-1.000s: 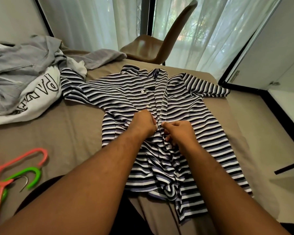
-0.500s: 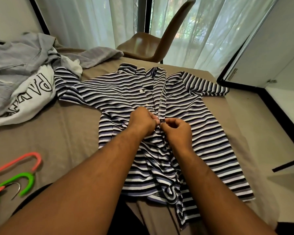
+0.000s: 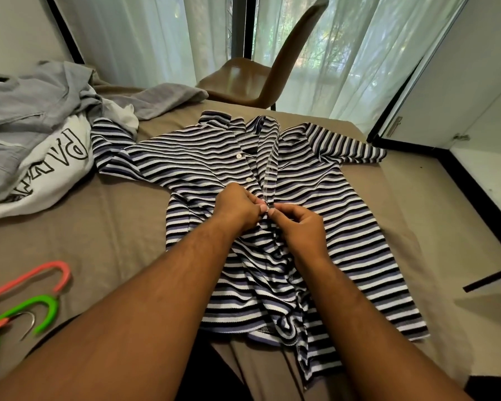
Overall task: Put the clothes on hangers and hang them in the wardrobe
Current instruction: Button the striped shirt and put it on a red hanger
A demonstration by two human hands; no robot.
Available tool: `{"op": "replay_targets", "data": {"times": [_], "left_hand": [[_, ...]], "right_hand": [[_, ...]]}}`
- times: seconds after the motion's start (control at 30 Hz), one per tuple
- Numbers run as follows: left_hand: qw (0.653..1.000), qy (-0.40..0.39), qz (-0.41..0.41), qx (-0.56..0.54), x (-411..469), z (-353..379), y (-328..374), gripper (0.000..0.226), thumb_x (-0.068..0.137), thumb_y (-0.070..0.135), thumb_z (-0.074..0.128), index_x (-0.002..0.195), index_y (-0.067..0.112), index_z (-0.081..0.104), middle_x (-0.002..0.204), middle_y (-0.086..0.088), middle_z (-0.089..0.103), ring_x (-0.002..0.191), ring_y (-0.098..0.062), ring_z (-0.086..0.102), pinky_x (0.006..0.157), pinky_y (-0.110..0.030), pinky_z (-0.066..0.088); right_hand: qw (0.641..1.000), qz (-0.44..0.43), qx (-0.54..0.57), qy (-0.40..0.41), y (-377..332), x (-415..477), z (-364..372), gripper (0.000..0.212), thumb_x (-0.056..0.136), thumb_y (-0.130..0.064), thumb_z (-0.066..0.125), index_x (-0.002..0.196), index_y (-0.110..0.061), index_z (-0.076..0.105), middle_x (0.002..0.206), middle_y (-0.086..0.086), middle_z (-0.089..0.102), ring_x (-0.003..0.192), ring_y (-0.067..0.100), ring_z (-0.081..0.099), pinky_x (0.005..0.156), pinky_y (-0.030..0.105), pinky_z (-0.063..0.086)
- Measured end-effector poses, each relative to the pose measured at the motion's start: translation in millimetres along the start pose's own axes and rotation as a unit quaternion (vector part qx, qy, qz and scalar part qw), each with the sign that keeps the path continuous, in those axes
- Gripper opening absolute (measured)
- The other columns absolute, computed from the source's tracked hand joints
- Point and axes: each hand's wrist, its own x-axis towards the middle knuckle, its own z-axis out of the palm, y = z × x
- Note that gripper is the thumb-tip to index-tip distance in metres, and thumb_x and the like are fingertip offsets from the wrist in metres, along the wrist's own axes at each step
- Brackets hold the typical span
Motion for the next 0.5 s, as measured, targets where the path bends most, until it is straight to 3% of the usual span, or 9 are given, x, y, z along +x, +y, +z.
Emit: {"op": "replay_targets", "data": {"times": [0.1,0.17,0.27,0.37,0.5], "left_hand": [[1.000,0.001,0.001,-0.001,-0.9,-1.1,0.0,0.010,0.085,0.016,0.080,0.076,0.016,0.076,0.077,-0.005,0.076,0.082,-0.019,0.074,0.079,-0.040,0.063],[1.000,-0.001,0.000,-0.008,-1.9,-1.8,0.6,0.010,0.086,0.014,0.079,0.077,0.014,0.076,0.076,-0.006,0.075,0.081,-0.021,0.075,0.078,-0.040,0.064],[0.999,-0.011,-0.005,-0.030,-3.4,-2.1,1.8,0.010,0.088,0.012,0.077,0.079,0.012,0.075,0.075,-0.008,0.075,0.077,-0.020,0.075,0.076,-0.041,0.064],[0.998,-0.024,-0.002,-0.060,-3.7,-0.7,2.8,0.012,0.092,0.011,0.072,0.081,0.007,0.074,0.076,-0.013,0.075,0.071,-0.019,0.073,0.076,-0.043,0.064],[0.997,-0.028,0.010,-0.074,-3.1,-0.2,4.4,0.023,0.090,0.027,0.076,0.079,0.007,0.075,0.075,-0.013,0.075,0.071,-0.024,0.075,0.072,-0.039,0.064]], "right_hand": [[1.000,-0.011,-0.005,-0.011,0.4,-2.1,-1.3,0.012,0.086,-0.025,0.080,0.097,-0.019,0.079,0.089,0.000,0.079,0.088,0.017,0.076,0.084,0.039,0.062],[1.000,-0.018,-0.013,-0.012,-0.2,-3.5,-3.4,0.010,0.090,-0.026,0.076,0.096,-0.020,0.079,0.083,-0.004,0.078,0.076,0.009,0.073,0.069,0.031,0.059],[1.000,-0.004,-0.011,-0.019,-1.3,-3.2,-6.1,0.010,0.094,-0.024,0.071,0.095,-0.017,0.078,0.064,-0.008,0.068,0.052,0.005,0.055,0.047,0.020,0.043],[0.999,0.013,0.014,-0.029,-3.3,1.2,-6.6,0.007,0.090,-0.020,0.076,0.094,-0.015,0.079,0.072,0.001,0.074,0.049,0.009,0.052,0.046,0.022,0.041],[0.999,0.020,0.027,-0.028,-5.1,2.8,-5.8,0.012,0.085,-0.020,0.082,0.092,-0.013,0.077,0.082,0.010,0.077,0.050,0.007,0.056,0.046,0.021,0.043]]}}
